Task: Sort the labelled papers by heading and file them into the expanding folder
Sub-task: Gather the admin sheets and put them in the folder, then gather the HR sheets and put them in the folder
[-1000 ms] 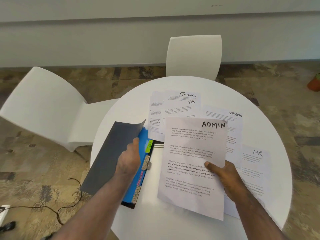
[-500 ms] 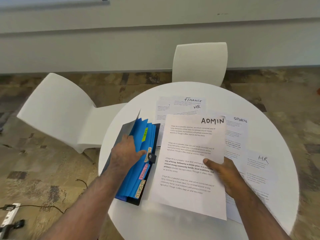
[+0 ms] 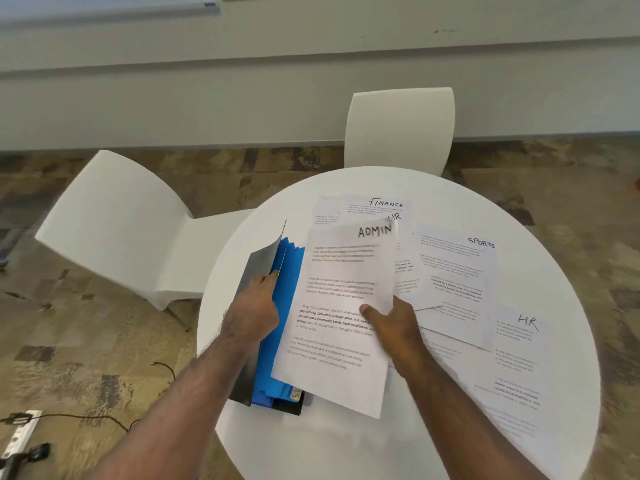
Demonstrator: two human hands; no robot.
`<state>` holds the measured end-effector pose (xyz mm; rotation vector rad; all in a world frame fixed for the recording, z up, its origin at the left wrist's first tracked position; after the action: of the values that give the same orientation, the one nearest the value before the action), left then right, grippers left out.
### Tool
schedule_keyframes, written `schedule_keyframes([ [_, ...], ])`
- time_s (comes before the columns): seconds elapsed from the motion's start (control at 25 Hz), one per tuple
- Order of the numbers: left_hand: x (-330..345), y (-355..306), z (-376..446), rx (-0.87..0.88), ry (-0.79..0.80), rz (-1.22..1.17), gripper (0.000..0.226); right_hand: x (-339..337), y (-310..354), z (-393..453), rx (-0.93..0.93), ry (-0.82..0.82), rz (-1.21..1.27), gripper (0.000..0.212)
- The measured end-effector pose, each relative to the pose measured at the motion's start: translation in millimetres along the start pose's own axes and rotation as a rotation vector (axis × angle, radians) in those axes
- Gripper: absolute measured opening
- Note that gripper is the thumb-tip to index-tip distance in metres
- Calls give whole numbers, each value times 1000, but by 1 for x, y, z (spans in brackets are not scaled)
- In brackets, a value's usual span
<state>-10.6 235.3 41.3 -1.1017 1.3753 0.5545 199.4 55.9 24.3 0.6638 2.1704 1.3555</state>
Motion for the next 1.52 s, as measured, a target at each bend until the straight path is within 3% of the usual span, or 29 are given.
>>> schedule_keyframes([
  [0.24,4,6,1,-1,-17,-12,62,42,1,-8,-54,13,-297,35],
  [0.48,7,4,1,3,-23,-48,53,91,-3,-14,-7,117,-278,41],
  [0.64,6,7,0,-25,-27,-32,60,126,-8,-22,0,261,-282,49],
  [0.88,6,14,2,-106,-21,-35,65,157,-41,-39,-30,390,-781,66],
  [0.96,7,17,4,-134,-16,-53,66,164,-43,-38,-47,377,-880,54],
  [1.08,8,17,7,-146,-16,-67,64,169,-53,-44,39,362,-916,68],
  [1.2,10,12,8,-132,-12,-12,61,174,-51,-44,-93,419,-1001,66],
  [1.32,20,7,7,-107,33,102,57,154,-43,-31,-182,356,-1055,49],
  [1.52,62,-3,-1,-79,131,164,55,70,-46,-9,-196,130,-853,37],
])
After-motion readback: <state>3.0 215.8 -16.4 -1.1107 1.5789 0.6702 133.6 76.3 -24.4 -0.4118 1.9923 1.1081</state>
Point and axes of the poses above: each hand's wrist, its own z-axis towards the middle knuckle, its own x-axis out of the palm, y = z × x, the point moved 10 cm from there along z, towards the middle knuckle
